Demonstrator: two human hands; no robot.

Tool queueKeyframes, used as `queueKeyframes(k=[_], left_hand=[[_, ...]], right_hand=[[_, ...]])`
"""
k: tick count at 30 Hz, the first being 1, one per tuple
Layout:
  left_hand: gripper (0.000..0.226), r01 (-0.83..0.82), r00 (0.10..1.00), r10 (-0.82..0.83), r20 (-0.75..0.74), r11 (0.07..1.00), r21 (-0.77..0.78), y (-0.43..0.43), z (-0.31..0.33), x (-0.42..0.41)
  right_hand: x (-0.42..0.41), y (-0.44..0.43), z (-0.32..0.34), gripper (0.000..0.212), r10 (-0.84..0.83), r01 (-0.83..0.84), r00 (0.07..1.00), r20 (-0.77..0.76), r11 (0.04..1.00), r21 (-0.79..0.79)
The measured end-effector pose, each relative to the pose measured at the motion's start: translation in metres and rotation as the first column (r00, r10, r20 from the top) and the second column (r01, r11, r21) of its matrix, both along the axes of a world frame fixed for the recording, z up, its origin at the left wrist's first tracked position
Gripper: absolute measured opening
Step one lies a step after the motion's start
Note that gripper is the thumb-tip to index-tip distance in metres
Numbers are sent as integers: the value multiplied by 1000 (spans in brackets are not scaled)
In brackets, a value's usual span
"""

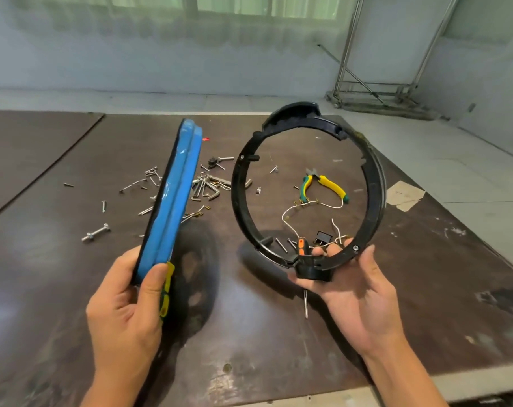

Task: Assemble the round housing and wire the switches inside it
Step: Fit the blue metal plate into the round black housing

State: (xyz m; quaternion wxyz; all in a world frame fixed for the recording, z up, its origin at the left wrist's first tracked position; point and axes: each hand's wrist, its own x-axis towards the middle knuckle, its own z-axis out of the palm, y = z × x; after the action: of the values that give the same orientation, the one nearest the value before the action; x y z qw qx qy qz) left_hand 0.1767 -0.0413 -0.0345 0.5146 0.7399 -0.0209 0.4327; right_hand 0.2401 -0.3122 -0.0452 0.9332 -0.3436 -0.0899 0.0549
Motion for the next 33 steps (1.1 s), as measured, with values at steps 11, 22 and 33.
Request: queueKeyframes(k=[11, 22, 33], left_hand=[[9, -173, 984, 174, 42, 985, -25, 26, 5, 0], [21, -139, 988, 134, 82, 989, 52, 23, 10, -2], [29, 164, 986, -160, -40, 937, 307, -21, 4, -3]], right_hand=[[-14, 13, 2, 38, -168, 481, 858, 485, 592, -647], [-14, 24, -5, 32, 150, 649, 699, 699, 277, -708], [-22, 33, -14, 27, 267, 738, 646, 715, 20, -674]])
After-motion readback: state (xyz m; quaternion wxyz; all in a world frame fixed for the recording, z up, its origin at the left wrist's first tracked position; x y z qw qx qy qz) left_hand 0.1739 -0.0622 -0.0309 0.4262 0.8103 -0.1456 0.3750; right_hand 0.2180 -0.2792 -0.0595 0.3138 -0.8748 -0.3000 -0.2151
